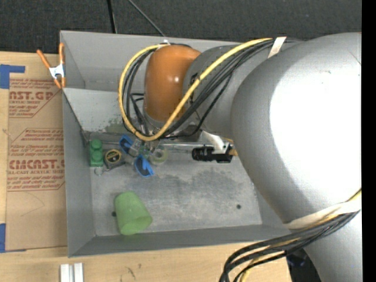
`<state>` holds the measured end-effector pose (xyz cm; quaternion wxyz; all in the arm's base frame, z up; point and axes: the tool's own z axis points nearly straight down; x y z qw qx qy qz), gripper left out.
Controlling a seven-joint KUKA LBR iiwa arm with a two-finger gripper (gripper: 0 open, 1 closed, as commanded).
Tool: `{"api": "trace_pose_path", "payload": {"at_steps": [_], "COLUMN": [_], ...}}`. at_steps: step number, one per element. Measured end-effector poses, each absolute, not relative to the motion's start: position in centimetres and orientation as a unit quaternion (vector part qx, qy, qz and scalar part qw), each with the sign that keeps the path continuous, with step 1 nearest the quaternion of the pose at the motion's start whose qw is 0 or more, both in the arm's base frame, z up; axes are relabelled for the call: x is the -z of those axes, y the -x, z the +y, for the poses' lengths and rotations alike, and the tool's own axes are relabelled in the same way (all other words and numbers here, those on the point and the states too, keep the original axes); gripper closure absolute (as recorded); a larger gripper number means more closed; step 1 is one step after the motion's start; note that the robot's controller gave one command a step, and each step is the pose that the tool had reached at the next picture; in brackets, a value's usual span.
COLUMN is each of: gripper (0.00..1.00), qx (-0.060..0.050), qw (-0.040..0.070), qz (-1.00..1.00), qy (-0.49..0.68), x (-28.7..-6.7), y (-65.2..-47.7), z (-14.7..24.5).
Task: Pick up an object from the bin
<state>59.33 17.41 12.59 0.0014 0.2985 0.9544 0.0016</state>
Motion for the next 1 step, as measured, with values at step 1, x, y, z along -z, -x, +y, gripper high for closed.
{"api": "trace_pose_path", "payload": {"at_steps": [1], "gripper": [1.0], "qx": [-0.002], "qw": [0.002], "qz": [0.955], "qy": [-0.298], "x": [-16.58], "y": [-59.42], "z": [17.5]}}
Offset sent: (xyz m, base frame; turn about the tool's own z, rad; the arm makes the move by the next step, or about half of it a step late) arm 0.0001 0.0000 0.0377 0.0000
